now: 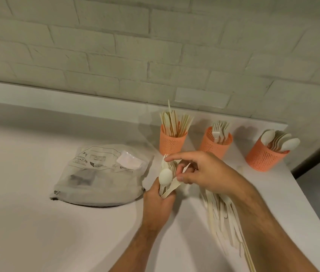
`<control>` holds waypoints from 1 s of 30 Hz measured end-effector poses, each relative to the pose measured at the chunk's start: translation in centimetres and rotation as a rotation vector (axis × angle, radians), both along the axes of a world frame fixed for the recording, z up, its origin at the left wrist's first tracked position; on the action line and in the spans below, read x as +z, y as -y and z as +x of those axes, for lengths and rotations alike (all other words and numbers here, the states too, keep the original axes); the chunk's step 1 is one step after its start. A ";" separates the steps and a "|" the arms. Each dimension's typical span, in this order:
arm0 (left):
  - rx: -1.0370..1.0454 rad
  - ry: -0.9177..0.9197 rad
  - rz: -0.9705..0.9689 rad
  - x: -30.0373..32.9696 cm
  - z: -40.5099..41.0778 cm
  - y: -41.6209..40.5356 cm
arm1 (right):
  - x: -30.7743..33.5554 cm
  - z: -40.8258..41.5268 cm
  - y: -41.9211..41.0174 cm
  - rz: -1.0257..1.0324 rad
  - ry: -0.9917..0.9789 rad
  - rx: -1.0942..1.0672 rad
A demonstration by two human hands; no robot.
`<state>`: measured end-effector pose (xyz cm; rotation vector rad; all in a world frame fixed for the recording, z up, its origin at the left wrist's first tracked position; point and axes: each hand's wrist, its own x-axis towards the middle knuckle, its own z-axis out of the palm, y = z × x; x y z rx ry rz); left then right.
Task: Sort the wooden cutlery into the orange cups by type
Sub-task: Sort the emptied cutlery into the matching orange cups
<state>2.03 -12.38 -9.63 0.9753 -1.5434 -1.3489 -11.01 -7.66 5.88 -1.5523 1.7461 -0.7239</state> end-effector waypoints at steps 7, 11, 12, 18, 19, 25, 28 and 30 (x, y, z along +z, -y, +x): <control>-0.034 0.126 -0.033 -0.2 0.1 -0.1 | 1.1 0.9 1.9 -0.011 -0.391 0.143; -0.042 0.087 -0.024 -0.1 0.2 0.0 | 1.3 0.7 2.4 0.020 -0.412 0.104; -0.039 0.075 -0.016 0.0 0.2 0.0 | 1.2 0.7 2.4 0.016 -0.400 0.078; -0.009 0.062 0.043 0.6 0.3 0.1 | 0.4 0.9 1.9 -0.116 -0.302 -0.060; -0.008 0.066 0.046 0.6 0.3 0.1 | 0.3 0.9 1.7 -0.134 -0.265 -0.081; -0.006 0.069 0.080 1.1 0.5 0.1 | -0.9 1.6 0.3 -0.202 -0.099 -0.177; -0.015 0.025 0.097 1.3 0.6 -0.1 | -1.6 2.7 -0.3 -0.118 -0.131 -0.131; -0.011 0.020 0.079 1.4 0.6 -0.2 | -2.3 3.5 -0.4 -0.134 -0.130 -0.166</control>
